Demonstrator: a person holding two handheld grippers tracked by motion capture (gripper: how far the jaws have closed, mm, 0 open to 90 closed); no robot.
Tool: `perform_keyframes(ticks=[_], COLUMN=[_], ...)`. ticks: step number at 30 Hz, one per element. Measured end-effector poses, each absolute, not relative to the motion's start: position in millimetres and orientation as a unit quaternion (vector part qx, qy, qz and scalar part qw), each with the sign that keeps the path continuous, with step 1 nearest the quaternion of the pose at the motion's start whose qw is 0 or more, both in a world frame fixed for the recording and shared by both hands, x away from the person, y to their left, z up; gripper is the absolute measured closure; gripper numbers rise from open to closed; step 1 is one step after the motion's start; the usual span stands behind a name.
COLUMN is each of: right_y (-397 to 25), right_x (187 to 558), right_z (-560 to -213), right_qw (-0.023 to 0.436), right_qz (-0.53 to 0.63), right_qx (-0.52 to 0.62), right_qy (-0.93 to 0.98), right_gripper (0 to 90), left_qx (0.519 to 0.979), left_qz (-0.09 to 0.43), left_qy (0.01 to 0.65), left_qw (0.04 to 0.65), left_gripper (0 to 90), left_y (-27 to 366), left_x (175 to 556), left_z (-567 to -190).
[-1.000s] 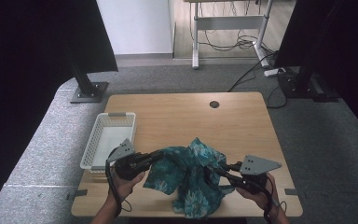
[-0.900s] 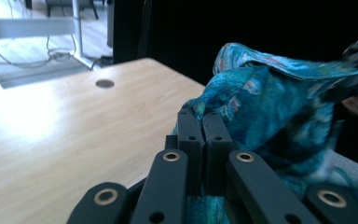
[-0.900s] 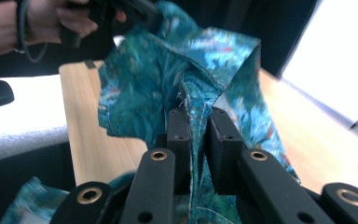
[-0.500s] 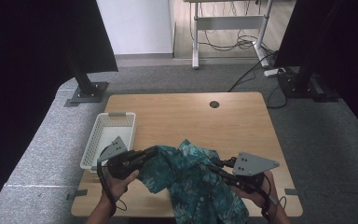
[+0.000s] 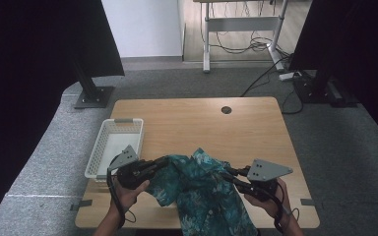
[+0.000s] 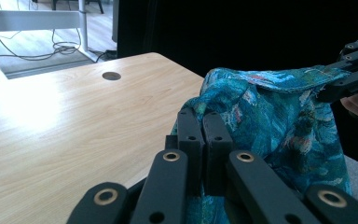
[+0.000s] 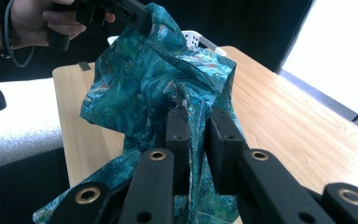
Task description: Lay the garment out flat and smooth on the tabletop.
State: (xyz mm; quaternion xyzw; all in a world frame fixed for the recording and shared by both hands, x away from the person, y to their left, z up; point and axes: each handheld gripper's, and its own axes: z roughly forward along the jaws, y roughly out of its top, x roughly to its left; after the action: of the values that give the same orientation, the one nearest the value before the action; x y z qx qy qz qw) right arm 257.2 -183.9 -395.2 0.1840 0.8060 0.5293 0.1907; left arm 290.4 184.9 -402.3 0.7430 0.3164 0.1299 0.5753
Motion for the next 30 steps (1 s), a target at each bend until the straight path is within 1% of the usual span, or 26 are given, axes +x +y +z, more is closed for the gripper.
perform_keyframes(ticks=[13,23,24,25,26,28,29,30], right_y=[-186,-174,-172,-169,-167,-165,-166,-169], right_x=[259,266,267,268,269,271,272,273], right_z=[-404,-421,-424,-428,-431,-438,-441,-443], right_qw=[0.184,0.16,0.153,0.14,0.129,0.113,0.105,0.098], right_qz=[0.533,0.519,0.517,0.517,0.515,0.519,0.524,0.531], right_qx=[0.191,0.193,0.192,0.191,0.187,0.194,0.199,0.205], right_qy=[0.804,0.817,0.82,0.823,0.827,0.825,0.822,0.816], right_gripper=[78.8,78.2,76.8,72.5,66.0,55.7,53.0,52.5], left_qx=[0.747,0.756,0.757,0.758,0.759,0.761,0.762,0.763], left_qz=[0.126,0.117,0.116,0.115,0.114,0.111,0.11,0.108], left_qy=[0.323,0.334,0.335,0.337,0.338,0.342,0.343,0.345], left_qw=[0.567,0.551,0.548,0.546,0.544,0.54,0.538,0.536], left_gripper=[87.1,87.0,87.0,87.0,87.0,87.0,87.0,87.0], left_y=[180,177,176,176,175,175,175,176], left_x=[295,298,299,299,299,300,301,301], left_z=[-410,-427,-429,-432,-433,-438,-441,-443])
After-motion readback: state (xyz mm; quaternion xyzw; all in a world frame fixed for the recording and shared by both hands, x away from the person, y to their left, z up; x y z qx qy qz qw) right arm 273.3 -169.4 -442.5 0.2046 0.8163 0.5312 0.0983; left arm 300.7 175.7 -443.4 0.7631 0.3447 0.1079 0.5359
